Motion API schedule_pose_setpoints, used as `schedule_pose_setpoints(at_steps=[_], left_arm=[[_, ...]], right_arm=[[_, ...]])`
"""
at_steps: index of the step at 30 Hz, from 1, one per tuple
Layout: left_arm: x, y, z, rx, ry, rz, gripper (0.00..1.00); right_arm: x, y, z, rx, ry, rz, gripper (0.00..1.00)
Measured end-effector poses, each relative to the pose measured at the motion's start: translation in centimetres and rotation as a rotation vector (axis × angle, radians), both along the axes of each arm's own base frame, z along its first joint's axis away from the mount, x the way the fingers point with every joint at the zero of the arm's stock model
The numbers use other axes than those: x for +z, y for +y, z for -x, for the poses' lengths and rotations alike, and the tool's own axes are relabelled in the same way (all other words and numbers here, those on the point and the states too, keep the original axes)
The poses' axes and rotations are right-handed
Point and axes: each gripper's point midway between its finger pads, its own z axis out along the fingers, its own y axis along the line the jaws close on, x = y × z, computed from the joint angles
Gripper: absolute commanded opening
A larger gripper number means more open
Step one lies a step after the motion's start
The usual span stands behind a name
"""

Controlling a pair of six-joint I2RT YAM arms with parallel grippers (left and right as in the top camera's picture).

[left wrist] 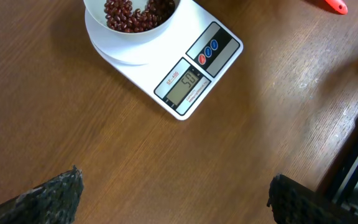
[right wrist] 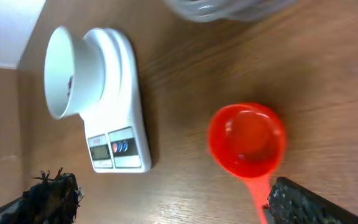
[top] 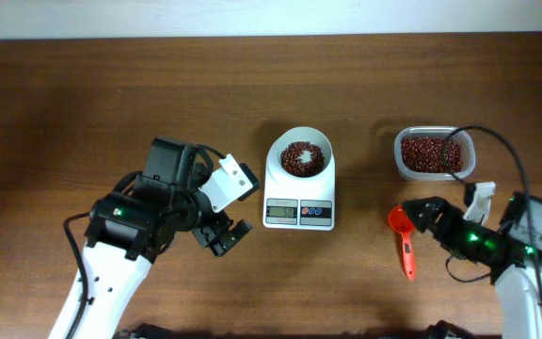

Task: Scoop and weigh 50g on scale

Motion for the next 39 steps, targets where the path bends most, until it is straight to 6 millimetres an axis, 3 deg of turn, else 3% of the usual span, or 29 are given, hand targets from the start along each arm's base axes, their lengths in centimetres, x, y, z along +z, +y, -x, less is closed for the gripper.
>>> schedule_pose_setpoints(at_steps=[2, 5, 8, 18, 20, 30, 35, 39], left_arm=[[0.0, 0.0, 0.0, 0.0, 0.0, 0.0, 0.99], [0.0, 0.0, 0.0, 0.0, 0.0, 0.0, 0.99], [0.0, 0.0, 0.0, 0.0, 0.0, 0.0, 0.99], [0.0, 0.0, 0.0, 0.0, 0.0, 0.0, 0.99], [0.0, 0.0, 0.0, 0.0, 0.0, 0.0, 0.99], [0.0, 0.0, 0.0, 0.0, 0.0, 0.0, 0.99], [0.0, 0.0, 0.0, 0.0, 0.0, 0.0, 0.99], [0.0, 0.0, 0.0, 0.0, 0.0, 0.0, 0.99]], right_arm=[[0.8, 1.1, 0.1, 0.05, -0.043, 0.073, 0.99], [3.8, 3.1, 0.7, 0.129, -0.197, 0.217, 0.99], [5.7, 4.1, 2.4, 0.158, -0.282, 0.288, 0.99], [8.8, 5.1, 5.5, 0.174, -0.459, 0.375, 0.99], [8.6, 5.3, 5.8, 0.183, -0.472, 0.378, 0.99], [7.2, 4.7, 3.7, 0.137, -0.579, 0.415, 0.99], [10.2, 4.0, 4.7, 0.053, -0.803, 0.463, 0.99], [12.2, 3.1, 3.7, -0.026, -0.925, 0.503, 0.99]])
